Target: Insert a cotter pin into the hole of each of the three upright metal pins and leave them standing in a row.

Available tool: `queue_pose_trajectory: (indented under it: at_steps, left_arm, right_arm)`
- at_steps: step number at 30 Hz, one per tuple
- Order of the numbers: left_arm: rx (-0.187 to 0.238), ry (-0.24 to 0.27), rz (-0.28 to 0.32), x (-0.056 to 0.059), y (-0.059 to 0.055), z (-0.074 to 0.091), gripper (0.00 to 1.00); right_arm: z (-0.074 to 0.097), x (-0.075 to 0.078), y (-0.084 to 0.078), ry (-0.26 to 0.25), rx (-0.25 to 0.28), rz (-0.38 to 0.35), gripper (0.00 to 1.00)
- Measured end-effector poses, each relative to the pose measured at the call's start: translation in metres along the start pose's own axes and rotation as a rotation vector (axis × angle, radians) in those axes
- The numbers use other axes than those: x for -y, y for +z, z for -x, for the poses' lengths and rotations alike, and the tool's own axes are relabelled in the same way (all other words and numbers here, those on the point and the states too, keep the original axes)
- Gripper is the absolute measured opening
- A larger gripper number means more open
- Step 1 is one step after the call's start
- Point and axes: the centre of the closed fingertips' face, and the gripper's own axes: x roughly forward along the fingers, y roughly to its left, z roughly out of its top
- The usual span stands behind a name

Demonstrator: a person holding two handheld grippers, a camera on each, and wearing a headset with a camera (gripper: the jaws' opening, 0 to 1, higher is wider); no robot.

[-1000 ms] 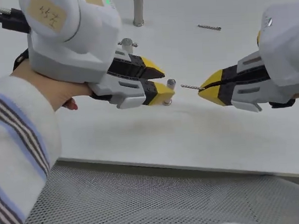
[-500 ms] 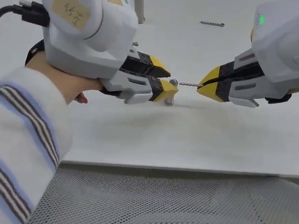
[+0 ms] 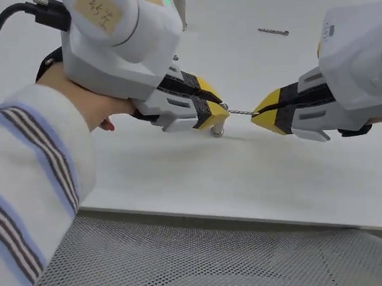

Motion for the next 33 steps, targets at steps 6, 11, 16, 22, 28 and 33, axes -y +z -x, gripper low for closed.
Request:
queue_pose_trajectory:
  at_steps: [6,11,16,22,28,33]
  left_arm:
    - [0.001,-0.003,-0.004,0.002,0.001,0.0,0.06]
    - [0.001,-0.004,-0.002,0.001,0.0,0.0,0.06]
    - [0.001,-0.002,-0.008,0.001,0.0,-0.002,0.06]
    - [0.0,-0.003,-0.006,0.002,0.0,-0.002,0.06]
    - [0.001,-0.005,-0.005,0.001,0.001,-0.003,0.06]
    - [0.0,-0.009,-0.011,0.001,0.001,-0.005,0.06]
  right_arm:
    - [-0.001,0.0,0.002,-0.003,0.003,-0.007,0.0]
    - [-0.003,-0.001,0.006,0.001,0.017,-0.019,0.0]
    - [-0.006,0.0,0.01,0.002,0.023,-0.017,0.0]
    - [-0.008,-0.004,0.016,0.01,0.042,-0.02,0.0]
    - [-0.01,-0.006,0.021,0.022,0.052,-0.021,0.0]
    - [-0.012,-0.008,0.024,0.029,0.056,-0.019,0.0]
